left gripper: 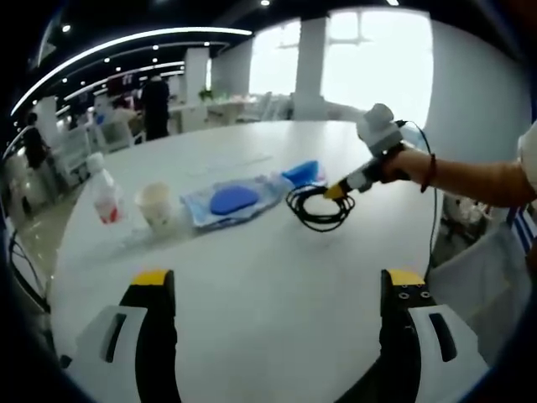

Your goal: Arrange the tabletop items into an orderly group along one side of the table until the central work area is clear of visible clutter.

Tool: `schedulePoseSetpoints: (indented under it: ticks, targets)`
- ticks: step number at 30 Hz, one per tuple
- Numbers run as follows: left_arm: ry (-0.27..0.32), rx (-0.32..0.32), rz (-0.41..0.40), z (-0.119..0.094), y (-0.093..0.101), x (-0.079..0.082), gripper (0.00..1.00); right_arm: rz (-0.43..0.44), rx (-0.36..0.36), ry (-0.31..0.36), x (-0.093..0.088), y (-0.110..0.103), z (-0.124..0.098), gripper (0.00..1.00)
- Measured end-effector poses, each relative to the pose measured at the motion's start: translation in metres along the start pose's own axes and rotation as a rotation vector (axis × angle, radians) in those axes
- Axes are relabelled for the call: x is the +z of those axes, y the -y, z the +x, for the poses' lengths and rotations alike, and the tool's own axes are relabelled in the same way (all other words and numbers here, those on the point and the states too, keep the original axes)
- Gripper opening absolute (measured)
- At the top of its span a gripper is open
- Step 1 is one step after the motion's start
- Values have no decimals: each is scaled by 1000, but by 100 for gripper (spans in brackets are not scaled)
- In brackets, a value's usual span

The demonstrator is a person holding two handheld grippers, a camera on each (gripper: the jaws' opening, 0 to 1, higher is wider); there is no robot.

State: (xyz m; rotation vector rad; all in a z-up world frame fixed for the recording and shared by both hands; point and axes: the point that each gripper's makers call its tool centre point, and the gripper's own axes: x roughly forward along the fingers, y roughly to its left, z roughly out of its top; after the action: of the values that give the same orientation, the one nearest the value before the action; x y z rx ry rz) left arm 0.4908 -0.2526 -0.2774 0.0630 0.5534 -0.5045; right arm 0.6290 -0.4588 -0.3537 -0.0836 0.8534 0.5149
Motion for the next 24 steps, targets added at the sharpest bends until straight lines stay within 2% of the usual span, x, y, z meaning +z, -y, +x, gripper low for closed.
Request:
schedulePoseSetpoints:
  ticks: [10,24]
  targets:
    - [7,-8,-10,0,1,0,99,39,-5,-14,0,8,15,10]
    - [2,-2,-19,1,-1,-1,99,-1,-24,-39,-2,13,29,11]
